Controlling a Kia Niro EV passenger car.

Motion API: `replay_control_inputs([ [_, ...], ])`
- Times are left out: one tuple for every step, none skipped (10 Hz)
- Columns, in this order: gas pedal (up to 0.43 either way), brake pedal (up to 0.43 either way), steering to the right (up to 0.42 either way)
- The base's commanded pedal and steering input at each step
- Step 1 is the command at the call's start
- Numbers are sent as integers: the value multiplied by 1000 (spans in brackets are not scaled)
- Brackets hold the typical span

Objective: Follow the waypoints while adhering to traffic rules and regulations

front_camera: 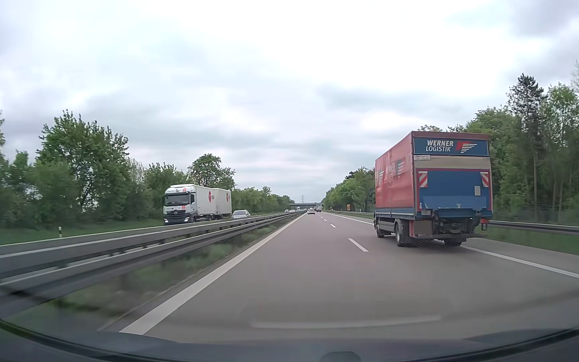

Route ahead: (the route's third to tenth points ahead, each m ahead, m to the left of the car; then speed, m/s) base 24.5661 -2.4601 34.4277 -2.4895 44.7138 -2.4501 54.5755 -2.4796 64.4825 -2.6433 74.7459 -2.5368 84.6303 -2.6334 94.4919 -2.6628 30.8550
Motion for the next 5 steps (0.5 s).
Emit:
replay_control_inputs([
  [268, 0, -1],
  [268, 0, -1],
  [268, 0, -1],
  [260, 0, -1],
  [260, 0, -1],
])
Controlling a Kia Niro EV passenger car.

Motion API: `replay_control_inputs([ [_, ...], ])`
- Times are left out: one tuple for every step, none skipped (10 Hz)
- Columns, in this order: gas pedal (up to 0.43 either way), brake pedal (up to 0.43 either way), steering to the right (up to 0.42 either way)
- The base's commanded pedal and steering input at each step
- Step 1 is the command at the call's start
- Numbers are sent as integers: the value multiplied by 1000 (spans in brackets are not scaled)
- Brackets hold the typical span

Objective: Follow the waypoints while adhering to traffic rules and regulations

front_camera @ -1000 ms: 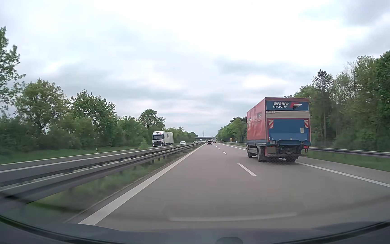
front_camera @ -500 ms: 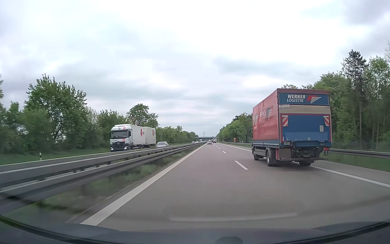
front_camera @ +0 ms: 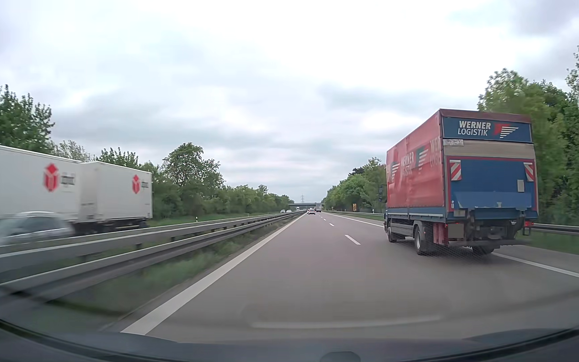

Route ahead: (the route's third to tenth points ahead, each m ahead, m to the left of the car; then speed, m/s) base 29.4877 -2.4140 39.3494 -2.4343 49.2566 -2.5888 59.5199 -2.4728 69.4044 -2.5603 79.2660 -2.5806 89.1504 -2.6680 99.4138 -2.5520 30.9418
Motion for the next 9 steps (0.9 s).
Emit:
replay_control_inputs([
  [248, 0, -1],
  [228, 0, -1],
  [228, 0, -1],
  [220, 0, -1],
  [220, 0, -1],
  [220, 0, -1],
  [209, 0, -1],
  [209, 0, -1],
  [209, 0, -1],
])
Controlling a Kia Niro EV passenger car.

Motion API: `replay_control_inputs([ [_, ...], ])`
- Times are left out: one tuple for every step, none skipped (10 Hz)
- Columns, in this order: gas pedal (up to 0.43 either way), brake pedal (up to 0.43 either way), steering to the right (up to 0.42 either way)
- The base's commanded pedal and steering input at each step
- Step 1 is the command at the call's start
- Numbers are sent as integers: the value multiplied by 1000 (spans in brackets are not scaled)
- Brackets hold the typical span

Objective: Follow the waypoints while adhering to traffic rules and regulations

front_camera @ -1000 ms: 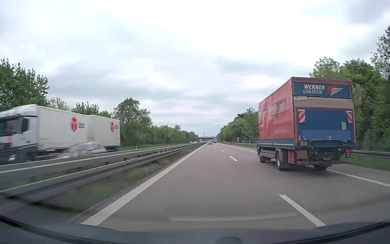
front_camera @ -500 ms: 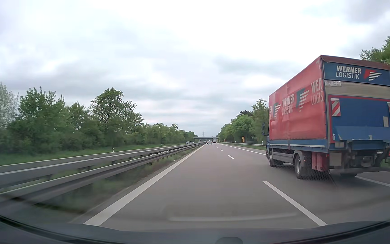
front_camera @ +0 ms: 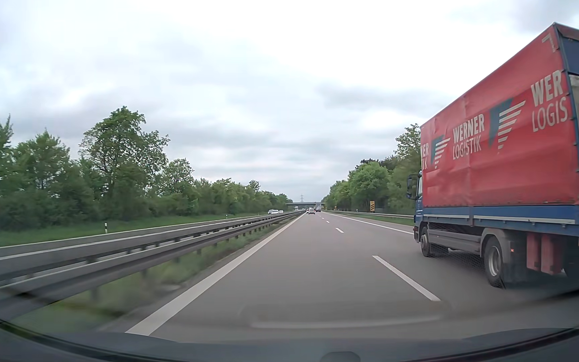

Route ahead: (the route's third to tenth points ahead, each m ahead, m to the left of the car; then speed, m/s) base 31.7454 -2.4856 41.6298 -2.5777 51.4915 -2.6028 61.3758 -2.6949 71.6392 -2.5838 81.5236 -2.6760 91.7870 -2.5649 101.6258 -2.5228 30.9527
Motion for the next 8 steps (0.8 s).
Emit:
replay_control_inputs([
  [177, 0, -1],
  [177, 0, -1],
  [177, 0, -1],
  [177, 0, -1],
  [177, 0, -1],
  [169, 0, -1],
  [150, 0, -1],
  [138, 0, -1],
])
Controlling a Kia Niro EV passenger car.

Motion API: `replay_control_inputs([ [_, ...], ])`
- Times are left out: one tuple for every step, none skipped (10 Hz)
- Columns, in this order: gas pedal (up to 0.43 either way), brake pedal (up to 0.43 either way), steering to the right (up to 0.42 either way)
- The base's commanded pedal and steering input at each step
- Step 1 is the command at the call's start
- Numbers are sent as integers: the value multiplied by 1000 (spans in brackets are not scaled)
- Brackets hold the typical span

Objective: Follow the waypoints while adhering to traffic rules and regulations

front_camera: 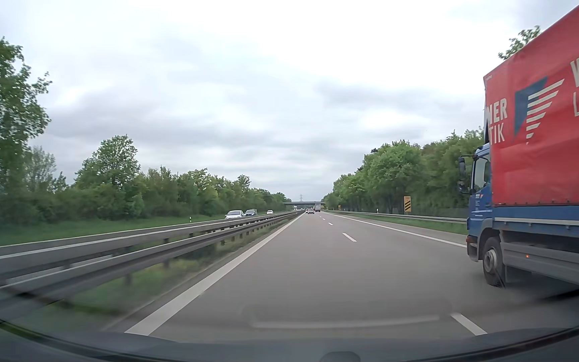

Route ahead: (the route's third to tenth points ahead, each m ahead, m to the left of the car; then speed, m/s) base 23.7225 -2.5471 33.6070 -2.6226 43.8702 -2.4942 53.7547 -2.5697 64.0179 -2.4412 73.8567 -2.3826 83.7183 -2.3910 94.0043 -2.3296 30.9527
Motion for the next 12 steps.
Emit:
replay_control_inputs([
  [130, 0, -1],
  [130, 0, -1],
  [118, 0, -1],
  [118, 0, -1],
  [110, 0, -1],
  [110, 0, -1],
  [98, 0, -1],
  [98, 0, -1],
  [98, 0, -1],
  [98, 0, 0],
  [98, 0, 0],
  [98, 0, 1],
])
